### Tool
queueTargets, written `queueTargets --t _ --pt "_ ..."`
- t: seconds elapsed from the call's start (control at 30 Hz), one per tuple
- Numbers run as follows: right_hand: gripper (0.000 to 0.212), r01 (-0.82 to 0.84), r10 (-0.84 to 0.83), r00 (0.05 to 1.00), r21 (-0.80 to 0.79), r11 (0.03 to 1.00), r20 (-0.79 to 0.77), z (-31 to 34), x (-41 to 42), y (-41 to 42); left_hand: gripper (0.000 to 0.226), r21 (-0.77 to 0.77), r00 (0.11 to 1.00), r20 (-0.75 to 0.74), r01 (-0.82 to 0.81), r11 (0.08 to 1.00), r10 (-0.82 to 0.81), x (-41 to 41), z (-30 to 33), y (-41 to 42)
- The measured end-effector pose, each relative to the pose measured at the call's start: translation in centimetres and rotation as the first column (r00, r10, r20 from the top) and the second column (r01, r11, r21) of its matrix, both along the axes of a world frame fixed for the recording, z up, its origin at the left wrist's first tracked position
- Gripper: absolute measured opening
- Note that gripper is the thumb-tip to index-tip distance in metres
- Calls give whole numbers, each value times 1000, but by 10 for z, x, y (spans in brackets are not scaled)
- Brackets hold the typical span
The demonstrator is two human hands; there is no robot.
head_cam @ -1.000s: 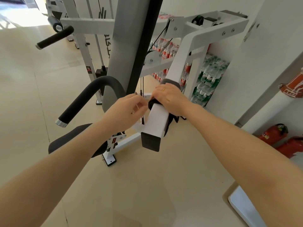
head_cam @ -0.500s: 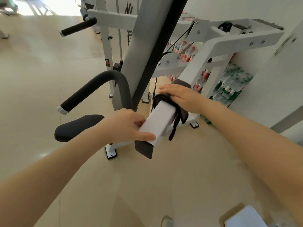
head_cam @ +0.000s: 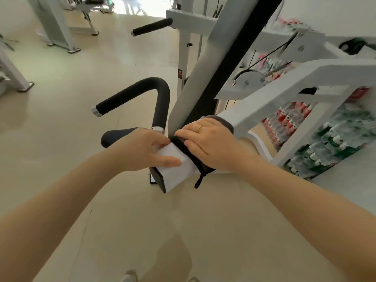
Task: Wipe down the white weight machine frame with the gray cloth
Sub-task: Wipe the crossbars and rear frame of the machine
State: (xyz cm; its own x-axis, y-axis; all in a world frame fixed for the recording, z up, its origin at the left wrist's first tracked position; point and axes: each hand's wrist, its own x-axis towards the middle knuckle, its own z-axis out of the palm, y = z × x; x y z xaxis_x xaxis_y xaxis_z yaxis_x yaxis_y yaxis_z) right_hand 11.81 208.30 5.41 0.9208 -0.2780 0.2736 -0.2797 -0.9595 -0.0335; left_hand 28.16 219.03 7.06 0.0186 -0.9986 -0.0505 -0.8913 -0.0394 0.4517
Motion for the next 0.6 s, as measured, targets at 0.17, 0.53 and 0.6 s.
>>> queueTargets --t 0.17,0.53,0.6 --pt "48 60 -60 994 6 998 87 1 -20 -42 59 -99 997 15 -69 993 71 -12 2 0" --pt "45 434 -477 834 203 878 278 -2 -51 -109 61 -43 998 -54 -17 999 15 -21 9 -22" --pt "42 407 -465 818 230 884 340 -12 -45 -81 62 -39 998 -34 43 998 -44 -22 12 -34"
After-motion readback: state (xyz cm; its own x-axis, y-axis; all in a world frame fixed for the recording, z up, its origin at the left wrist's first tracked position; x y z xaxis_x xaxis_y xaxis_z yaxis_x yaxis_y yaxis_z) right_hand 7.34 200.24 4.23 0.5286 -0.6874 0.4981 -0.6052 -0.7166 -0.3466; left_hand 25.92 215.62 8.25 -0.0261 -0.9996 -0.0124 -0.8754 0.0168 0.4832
